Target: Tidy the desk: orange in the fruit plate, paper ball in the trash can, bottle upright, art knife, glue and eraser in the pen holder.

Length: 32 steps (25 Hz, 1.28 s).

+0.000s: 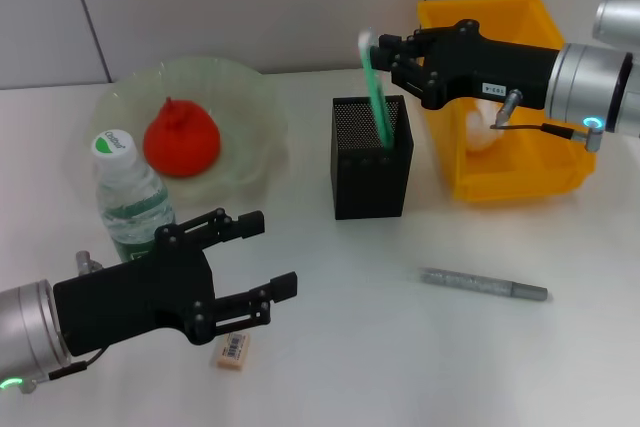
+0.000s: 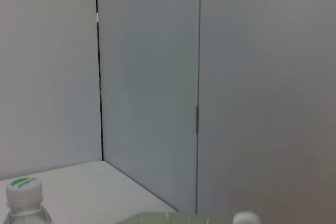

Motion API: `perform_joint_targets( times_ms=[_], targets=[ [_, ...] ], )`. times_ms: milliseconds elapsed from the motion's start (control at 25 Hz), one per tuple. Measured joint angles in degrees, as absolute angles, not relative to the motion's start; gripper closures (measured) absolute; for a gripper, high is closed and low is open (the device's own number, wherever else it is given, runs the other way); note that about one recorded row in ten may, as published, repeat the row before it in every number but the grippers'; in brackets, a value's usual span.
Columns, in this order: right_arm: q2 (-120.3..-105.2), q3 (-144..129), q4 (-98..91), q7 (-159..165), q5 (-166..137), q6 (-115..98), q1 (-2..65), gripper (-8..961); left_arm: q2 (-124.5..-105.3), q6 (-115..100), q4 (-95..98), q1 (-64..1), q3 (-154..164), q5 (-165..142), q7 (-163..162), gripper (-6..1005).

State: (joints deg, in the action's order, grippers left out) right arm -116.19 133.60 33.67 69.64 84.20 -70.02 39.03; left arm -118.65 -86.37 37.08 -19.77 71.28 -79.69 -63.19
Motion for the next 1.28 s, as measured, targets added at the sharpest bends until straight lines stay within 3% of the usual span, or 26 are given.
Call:
perform_joint_targets(
  times_ms=[120, 200, 640, 880, 1280],
  targets=[
    [-116.2, 133.59, 33.96, 69.7, 84.23, -70.02, 38.84, 863, -118.65, -86.54, 36.93, -19.73, 71.34, -79.85, -63.19, 293],
    [-116.22, 133.6, 34.26, 69.87, 84.31, -70.05, 38.68, 712, -118.65, -86.71, 36.7, -19.71, 71.35, -79.75, -63.19, 293],
    [-116.53, 133.69, 38.69, 69.98, 89.02, -75.09, 35.89, 483, -118.56, -87.04, 36.43, -19.6, 71.37, -79.62, -63.19, 296],
    [-118.22, 133.34, 48.14, 72.91, 90.89, -80.37, 29.45, 279, -118.56, -87.18, 36.44, -19.59, 71.36, -79.64, -63.19, 298],
    [-118.38, 133.51, 52.4, 77.0, 90.59, -90.15, 22.28, 259, -118.56, -87.16, 36.47, -19.6, 71.13, -79.79, -63.23, 300]
  ],
)
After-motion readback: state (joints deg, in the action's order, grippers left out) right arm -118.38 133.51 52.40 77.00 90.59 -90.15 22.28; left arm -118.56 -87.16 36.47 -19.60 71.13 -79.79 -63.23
